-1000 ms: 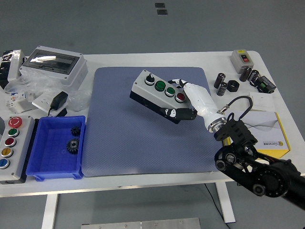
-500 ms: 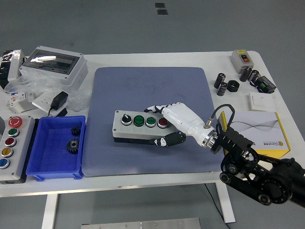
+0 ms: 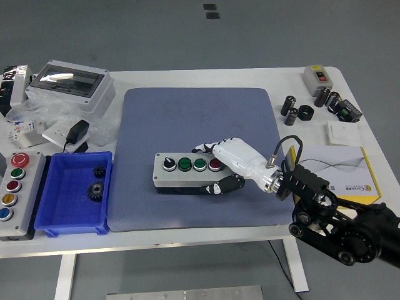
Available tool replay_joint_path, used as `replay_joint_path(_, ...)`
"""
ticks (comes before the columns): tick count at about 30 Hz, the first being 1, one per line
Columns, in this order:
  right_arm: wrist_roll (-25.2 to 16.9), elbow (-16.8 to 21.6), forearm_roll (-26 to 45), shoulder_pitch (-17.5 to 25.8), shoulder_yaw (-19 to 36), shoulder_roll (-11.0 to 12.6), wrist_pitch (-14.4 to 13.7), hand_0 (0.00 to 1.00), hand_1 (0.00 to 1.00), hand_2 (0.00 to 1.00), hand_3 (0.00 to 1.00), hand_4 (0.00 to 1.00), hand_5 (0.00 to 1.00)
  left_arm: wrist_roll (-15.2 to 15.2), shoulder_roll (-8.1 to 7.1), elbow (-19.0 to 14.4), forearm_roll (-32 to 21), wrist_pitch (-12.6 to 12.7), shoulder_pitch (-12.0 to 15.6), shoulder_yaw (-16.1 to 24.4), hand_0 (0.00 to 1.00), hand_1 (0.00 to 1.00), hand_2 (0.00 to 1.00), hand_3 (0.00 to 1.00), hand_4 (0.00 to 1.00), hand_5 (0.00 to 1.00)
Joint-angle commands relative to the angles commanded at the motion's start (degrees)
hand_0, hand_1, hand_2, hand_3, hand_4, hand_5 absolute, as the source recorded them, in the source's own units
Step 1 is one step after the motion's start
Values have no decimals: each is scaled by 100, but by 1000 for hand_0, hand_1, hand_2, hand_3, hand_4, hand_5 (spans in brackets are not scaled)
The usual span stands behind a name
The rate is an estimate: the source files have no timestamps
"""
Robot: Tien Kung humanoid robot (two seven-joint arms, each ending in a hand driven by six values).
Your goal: Pick up the button,place it on the desk,press the button,press the button
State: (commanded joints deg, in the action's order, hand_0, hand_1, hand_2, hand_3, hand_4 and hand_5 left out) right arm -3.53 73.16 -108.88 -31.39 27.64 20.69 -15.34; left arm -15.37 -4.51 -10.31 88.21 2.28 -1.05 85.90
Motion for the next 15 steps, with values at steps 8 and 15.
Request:
replay_joint_path(8,-32,135,750,26,127,94,315,890,866,874,893,436,2,1,-15,0,35,-2,-9,12,620,618,551,601,662,201)
replay_joint_path(15,-84,285,1610,82,231,169,636,925,898,911,935,583,2,8,-29,0,32,-4,-28,-5,620,618,550,600,662,202)
